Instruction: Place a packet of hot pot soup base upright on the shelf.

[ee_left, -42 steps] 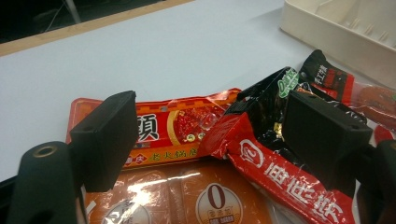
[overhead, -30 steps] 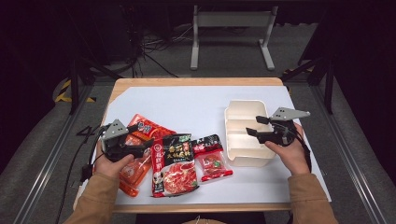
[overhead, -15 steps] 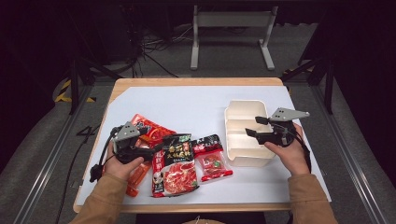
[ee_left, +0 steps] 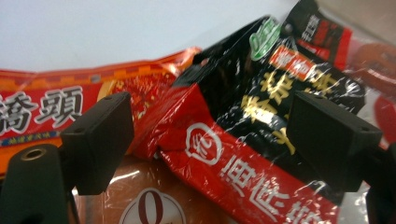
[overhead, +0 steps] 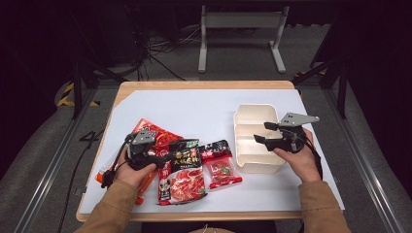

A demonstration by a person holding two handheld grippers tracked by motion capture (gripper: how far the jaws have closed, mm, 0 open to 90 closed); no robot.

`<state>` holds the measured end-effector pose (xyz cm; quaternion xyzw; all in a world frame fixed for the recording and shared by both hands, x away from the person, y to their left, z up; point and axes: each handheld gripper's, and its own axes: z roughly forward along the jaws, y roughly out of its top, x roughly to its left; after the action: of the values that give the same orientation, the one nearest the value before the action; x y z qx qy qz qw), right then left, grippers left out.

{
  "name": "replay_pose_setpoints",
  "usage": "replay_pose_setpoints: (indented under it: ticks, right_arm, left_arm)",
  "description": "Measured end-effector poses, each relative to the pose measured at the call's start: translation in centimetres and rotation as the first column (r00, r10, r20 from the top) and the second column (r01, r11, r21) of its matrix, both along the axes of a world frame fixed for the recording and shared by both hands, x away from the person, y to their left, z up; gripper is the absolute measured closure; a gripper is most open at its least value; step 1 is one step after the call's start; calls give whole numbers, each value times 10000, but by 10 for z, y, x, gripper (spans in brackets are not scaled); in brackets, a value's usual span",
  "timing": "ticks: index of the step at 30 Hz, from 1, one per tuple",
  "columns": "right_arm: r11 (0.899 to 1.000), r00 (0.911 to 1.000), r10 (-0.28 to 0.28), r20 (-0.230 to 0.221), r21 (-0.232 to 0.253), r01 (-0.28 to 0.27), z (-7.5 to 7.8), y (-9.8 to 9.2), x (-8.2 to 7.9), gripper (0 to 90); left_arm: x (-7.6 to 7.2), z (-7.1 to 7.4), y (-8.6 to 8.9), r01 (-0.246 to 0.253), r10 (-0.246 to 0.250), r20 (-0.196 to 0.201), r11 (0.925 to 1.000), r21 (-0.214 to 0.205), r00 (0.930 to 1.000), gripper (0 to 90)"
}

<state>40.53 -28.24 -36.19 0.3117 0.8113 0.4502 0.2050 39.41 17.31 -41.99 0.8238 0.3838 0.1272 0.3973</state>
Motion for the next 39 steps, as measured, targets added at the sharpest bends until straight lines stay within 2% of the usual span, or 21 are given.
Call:
replay_pose_setpoints:
  ticks: [4, 5, 7, 9, 13, 14, 15, 16, 19, 21, 23, 24, 25, 29, 33, 35, 39]
  right_arm:
    - [10000, 10000, -4, -27, -2, 4, -1, 0, 0, 353]
    - [10000, 10000, -13, -32, -18, 12, -1, 0, 0, 353]
    - [10000, 10000, -10, -65, -38, 9, -2, 1, 1, 352]
    - [10000, 10000, 0, -80, -40, 0, -2, 1, 1, 352]
    - [10000, 9999, 24, -108, -65, -25, -3, 2, 1, 350]
    - [10000, 9999, 26, -110, -68, -26, -3, 2, 1, 350]
    - [10000, 9999, 19, -131, -56, -20, -3, 2, 1, 349]
    - [10000, 9999, 12, -140, -49, -13, -3, 2, 1, 349]
    - [10000, 9999, 20, -150, -60, -21, -3, 2, 1, 348]
    - [10000, 9999, 25, -145, -58, -26, -3, 3, 1, 349]
    - [10000, 9999, 20, -171, -74, -21, -3, 3, 1, 348]
    - [10000, 9999, 20, -171, -74, -21, -3, 3, 1, 348]
    - [10000, 9999, 23, -171, -84, -25, -3, 3, 1, 349]
    - [9999, 9998, 26, -177, -129, -29, -4, 4, 2, 349]
    - [9999, 9999, -1, -169, -113, -1, -3, 3, 1, 353]
    - [10000, 9999, -9, -160, -95, 7, -3, 3, 1, 355]
    - [10000, 9999, -29, -122, -73, 29, -2, 2, 1, 361]
  left_arm:
    - [4, -5, 0, -35, 32, -334, 9999, -98, 9994, 169]
    - [5, -5, 0, 8, -8, -288, 10000, -9, 9996, 173]
    - [6, -6, 0, -26, 23, -519, 10000, -64, 9986, 189]
    - [7, -7, 0, -61, 56, -548, 9999, -81, 9985, 200]
    - [7, -8, 1, -142, 154, -492, 9996, 248, 9987, 375]
    - [7, -8, 1, -173, 193, -488, 9990, 417, 9986, 375]
    - [8, -10, 0, -164, 194, -540, 9983, 563, 9984, 454]
    - [8, -11, -1, -131, 167, -563, 9979, 629, 9983, 478]
    - [8, -11, -2, -58, 99, -612, 9978, 667, 9981, 540]
    - [10, -11, -1, -163, 204, -632, 9978, 647, 9978, 618]
    - [12, -11, 1, -266, 289, -891, 9993, 270, 9956, 686]
    - [12, -11, 1, -266, 289, -891, 9993, 270, 9956, 713]
    - [13, -11, 3, -298, 306, -1030, 9995, 94, 9942, 713]
    - [12, -9, 3, -345, 325, -1129, 9993, -153, 9931, 802]
    - [10, -5, 6, -398, 322, -1159, 9971, -644, 9927, 836]
    - [8, -2, 7, -457, 372, -1089, 9960, -774, 9934, 839]
    - [2, 8, 8, -321, 248, -676, 9934, -1097, 9974, 845]
